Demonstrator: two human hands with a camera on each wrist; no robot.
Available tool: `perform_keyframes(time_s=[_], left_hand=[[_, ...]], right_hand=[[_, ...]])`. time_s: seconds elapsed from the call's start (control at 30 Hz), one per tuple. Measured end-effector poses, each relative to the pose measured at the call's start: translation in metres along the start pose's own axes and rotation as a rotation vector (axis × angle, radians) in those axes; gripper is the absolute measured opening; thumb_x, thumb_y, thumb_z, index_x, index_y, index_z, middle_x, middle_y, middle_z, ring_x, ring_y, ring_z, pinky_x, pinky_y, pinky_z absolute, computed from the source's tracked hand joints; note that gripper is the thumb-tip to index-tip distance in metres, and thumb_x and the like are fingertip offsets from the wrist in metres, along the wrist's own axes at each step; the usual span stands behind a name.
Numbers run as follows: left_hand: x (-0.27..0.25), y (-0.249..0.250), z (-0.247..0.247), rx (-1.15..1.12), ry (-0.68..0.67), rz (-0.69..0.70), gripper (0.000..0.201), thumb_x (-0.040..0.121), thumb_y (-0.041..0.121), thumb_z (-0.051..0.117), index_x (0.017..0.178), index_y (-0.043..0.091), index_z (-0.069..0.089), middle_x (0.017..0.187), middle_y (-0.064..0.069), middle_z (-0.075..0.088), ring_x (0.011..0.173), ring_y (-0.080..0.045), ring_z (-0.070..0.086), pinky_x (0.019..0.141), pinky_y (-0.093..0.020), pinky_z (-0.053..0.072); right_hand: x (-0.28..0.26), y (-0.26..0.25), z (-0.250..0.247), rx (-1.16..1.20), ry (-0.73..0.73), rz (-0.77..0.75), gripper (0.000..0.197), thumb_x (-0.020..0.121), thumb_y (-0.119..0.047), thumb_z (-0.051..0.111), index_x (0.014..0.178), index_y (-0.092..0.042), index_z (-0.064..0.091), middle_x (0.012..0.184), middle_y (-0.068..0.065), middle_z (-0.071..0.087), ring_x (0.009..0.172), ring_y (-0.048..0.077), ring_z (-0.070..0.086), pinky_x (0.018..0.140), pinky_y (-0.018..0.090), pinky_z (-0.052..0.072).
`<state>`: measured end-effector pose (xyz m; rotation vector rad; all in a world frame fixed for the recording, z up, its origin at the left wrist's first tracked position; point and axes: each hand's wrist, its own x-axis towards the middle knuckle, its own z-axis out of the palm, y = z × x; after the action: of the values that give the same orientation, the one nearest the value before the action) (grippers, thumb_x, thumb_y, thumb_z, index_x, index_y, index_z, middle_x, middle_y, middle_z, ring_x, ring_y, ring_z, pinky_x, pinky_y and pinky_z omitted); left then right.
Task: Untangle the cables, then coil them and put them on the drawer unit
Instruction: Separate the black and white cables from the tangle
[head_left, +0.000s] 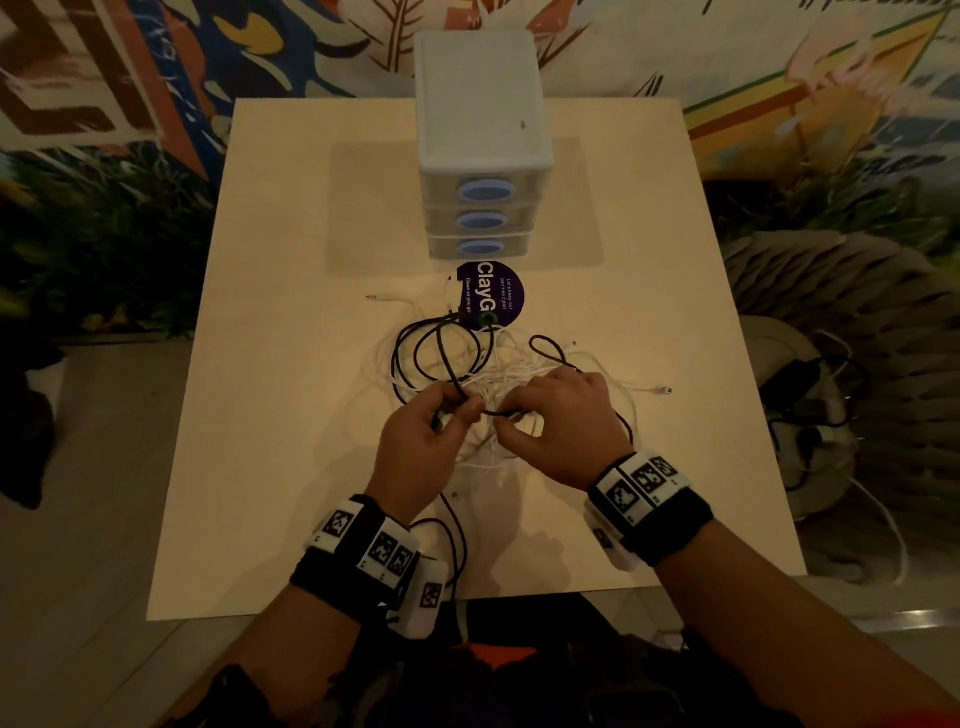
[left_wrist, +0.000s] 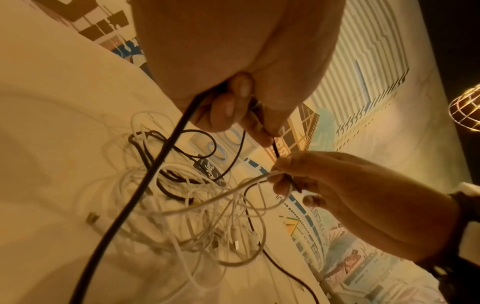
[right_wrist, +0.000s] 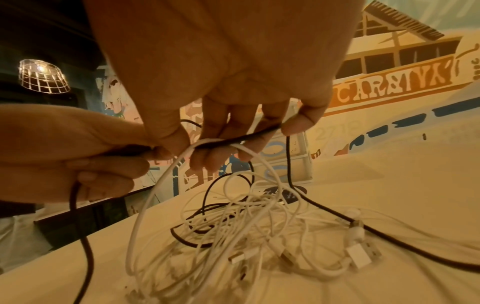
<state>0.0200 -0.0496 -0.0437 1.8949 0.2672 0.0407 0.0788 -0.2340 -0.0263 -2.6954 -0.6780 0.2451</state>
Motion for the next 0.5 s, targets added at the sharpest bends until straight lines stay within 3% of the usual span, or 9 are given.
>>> perform_keyframes(time_s=[0.1, 0.2, 0.3, 0.4, 0.5], left_hand=[[0.005, 0.004, -0.008, -0.049, 0.146, -0.007, 0.013, 0.102, 0.033, 0.059, 0.095, 0.024, 0.065, 0.085, 0.013, 0.072, 0.079, -0.014, 0.068, 0.074, -0.03, 0.055], [0.009, 0.008, -0.015, -0.097, 0.275, 0.017, 0.015, 0.105, 0.03, 0.053, 0.099, 0.018, 0.06, 0.079, 0.015, 0.067, 0.075, -0.002, 0.063, 0.071, -0.017, 0.048], [0.01, 0.007, -0.017, -0.22, 0.299, -0.001, 0.024, 0.105, 0.039, 0.051, 0.1, 0.016, 0.057, 0.072, 0.014, 0.058, 0.06, -0.001, 0.049, 0.062, -0.026, 0.041], [0.008, 0.013, -0.014, -0.301, 0.239, -0.027, 0.033, 0.098, 0.05, 0.057, 0.104, 0.017, 0.057, 0.08, 0.001, 0.065, 0.056, 0.0, 0.051, 0.057, -0.018, 0.041], [0.001, 0.023, -0.004, -0.201, 0.017, -0.08, 0.029, 0.093, 0.041, 0.067, 0.113, 0.021, 0.063, 0.078, -0.009, 0.066, 0.06, -0.005, 0.061, 0.057, -0.015, 0.047]], right_hand=[[0.001, 0.01, 0.002, 0.0, -0.071, 0.079, 0.042, 0.081, -0.068, 0.041, 0.093, -0.039, 0.07, 0.085, -0.014, 0.066, 0.096, 0.016, 0.056, 0.088, 0.041, 0.039], [-0.002, 0.02, 0.003, 0.001, -0.079, 0.108, 0.047, 0.077, -0.066, 0.037, 0.095, -0.038, 0.07, 0.088, -0.014, 0.066, 0.098, 0.017, 0.056, 0.088, 0.041, 0.04], [-0.003, 0.024, 0.003, 0.008, -0.059, 0.093, 0.047, 0.084, -0.061, 0.036, 0.098, -0.038, 0.073, 0.089, -0.014, 0.069, 0.098, 0.019, 0.057, 0.088, 0.041, 0.04], [-0.002, 0.024, 0.003, -0.043, -0.033, 0.037, 0.036, 0.096, -0.057, 0.042, 0.108, -0.042, 0.073, 0.095, -0.016, 0.072, 0.101, 0.019, 0.058, 0.089, 0.043, 0.04], [-0.002, 0.018, 0.0, -0.053, 0.019, -0.006, 0.033, 0.097, -0.058, 0.045, 0.109, -0.044, 0.073, 0.092, -0.016, 0.072, 0.098, 0.02, 0.058, 0.085, 0.041, 0.038]])
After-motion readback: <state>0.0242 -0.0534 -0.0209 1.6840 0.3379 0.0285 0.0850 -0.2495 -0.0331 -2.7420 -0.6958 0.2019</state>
